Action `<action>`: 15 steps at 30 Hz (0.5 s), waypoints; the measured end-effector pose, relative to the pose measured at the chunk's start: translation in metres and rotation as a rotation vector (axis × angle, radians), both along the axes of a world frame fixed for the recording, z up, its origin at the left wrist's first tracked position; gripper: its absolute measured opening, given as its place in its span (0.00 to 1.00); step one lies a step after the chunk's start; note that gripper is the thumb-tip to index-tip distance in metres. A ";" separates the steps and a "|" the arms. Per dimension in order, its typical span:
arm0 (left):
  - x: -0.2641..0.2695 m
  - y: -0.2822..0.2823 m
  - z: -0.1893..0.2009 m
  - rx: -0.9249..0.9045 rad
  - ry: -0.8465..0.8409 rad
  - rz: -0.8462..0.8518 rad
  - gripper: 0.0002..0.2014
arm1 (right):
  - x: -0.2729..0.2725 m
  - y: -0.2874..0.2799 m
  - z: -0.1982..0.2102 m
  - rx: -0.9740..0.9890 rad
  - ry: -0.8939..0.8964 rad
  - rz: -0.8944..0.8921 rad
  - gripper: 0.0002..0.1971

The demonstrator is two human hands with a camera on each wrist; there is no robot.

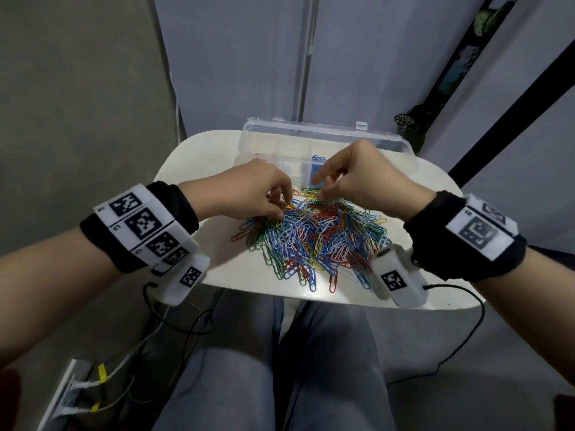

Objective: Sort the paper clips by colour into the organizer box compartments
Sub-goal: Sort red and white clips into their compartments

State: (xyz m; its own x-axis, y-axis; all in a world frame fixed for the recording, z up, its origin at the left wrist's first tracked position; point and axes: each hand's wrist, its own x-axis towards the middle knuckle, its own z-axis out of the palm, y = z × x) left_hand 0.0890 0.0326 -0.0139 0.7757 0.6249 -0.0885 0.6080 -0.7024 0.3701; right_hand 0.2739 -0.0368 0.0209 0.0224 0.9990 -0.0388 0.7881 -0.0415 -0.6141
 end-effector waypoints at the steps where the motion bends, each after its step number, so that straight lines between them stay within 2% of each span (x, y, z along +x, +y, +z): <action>1: 0.000 0.000 0.000 0.012 0.003 0.003 0.15 | -0.003 0.000 -0.006 -0.023 -0.046 0.023 0.09; 4: -0.006 0.001 0.003 0.058 -0.053 0.032 0.14 | -0.010 0.003 -0.018 -0.065 -0.185 0.102 0.11; 9: -0.030 0.008 0.010 0.126 -0.385 0.285 0.07 | -0.018 0.013 -0.026 -0.041 -0.400 0.237 0.14; 11: -0.037 0.014 0.011 0.114 -0.455 0.407 0.09 | -0.020 0.016 -0.028 -0.031 -0.438 0.242 0.11; 15: -0.044 0.026 0.007 0.005 -0.411 0.542 0.21 | -0.022 0.017 -0.029 -0.031 -0.468 0.245 0.04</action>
State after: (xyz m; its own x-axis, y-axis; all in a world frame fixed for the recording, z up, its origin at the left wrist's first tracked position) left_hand 0.0448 0.0586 -0.0068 0.3228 0.9344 0.1504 0.6856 -0.3404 0.6435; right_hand 0.2517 -0.0195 -0.0079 -0.1901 0.9756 -0.1101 0.9664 0.1662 -0.1960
